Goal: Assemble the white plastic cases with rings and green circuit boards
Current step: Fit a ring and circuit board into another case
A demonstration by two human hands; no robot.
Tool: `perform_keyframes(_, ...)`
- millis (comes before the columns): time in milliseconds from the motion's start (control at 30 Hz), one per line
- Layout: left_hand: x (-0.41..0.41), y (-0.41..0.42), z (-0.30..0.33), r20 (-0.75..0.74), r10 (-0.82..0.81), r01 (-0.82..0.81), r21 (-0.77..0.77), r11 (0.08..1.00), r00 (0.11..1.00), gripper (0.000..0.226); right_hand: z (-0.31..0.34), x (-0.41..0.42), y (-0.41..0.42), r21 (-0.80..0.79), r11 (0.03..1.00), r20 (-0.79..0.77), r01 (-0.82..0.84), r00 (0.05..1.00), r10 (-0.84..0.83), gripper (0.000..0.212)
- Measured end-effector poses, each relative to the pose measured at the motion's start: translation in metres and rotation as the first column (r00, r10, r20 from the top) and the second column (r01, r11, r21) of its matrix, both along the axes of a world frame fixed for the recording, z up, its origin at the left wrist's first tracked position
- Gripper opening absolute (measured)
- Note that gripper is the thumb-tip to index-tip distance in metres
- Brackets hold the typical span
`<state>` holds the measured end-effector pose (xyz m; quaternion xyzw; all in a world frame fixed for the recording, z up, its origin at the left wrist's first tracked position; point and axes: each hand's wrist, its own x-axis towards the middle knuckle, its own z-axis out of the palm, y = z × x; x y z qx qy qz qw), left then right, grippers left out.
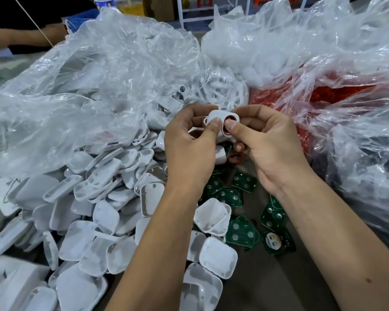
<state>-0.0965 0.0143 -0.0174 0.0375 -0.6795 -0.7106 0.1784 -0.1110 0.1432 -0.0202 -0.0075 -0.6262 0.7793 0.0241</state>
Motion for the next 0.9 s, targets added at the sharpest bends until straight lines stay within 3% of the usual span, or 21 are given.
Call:
perform_keyframes(133, 0.000, 0.000, -0.001, -0.005, 0.049, -0.049, -0.017, 0.999, 0.999, 0.012, 0.001, 0.001, -0.001, -0.012, 0.998, 0.028, -0.055, 0.998, 0.055, 0.016)
perform_keyframes(333, 0.002, 0.002, 0.000, -0.019, 0.060, -0.061, -0.055, 0.997, 0.998, 0.012, 0.008, 0.001, 0.001, -0.212, 0.963, 0.142, -0.166, 0.970, 0.198, 0.014)
perform_keyframes(467, 0.003, 0.003, 0.000, -0.021, 0.069, -0.070, -0.096, 0.993, 0.997, 0.012, 0.012, 0.002, 0.004, -0.235, 0.952, 0.191, -0.195, 0.951, 0.242, 0.018)
perform_keyframes(633, 0.003, 0.005, 0.000, -0.007, 0.087, -0.087, -0.149, 0.985, 0.996, 0.009, 0.012, 0.003, 0.003, -0.204, 0.959, 0.205, -0.195, 0.950, 0.237, 0.020)
perform_keyframes(900, 0.002, 0.004, 0.000, -0.002, 0.039, -0.039, -0.072, 0.997, 0.999, 0.009, 0.011, 0.003, 0.000, -0.236, 0.960, 0.195, -0.149, 0.961, 0.197, 0.010)
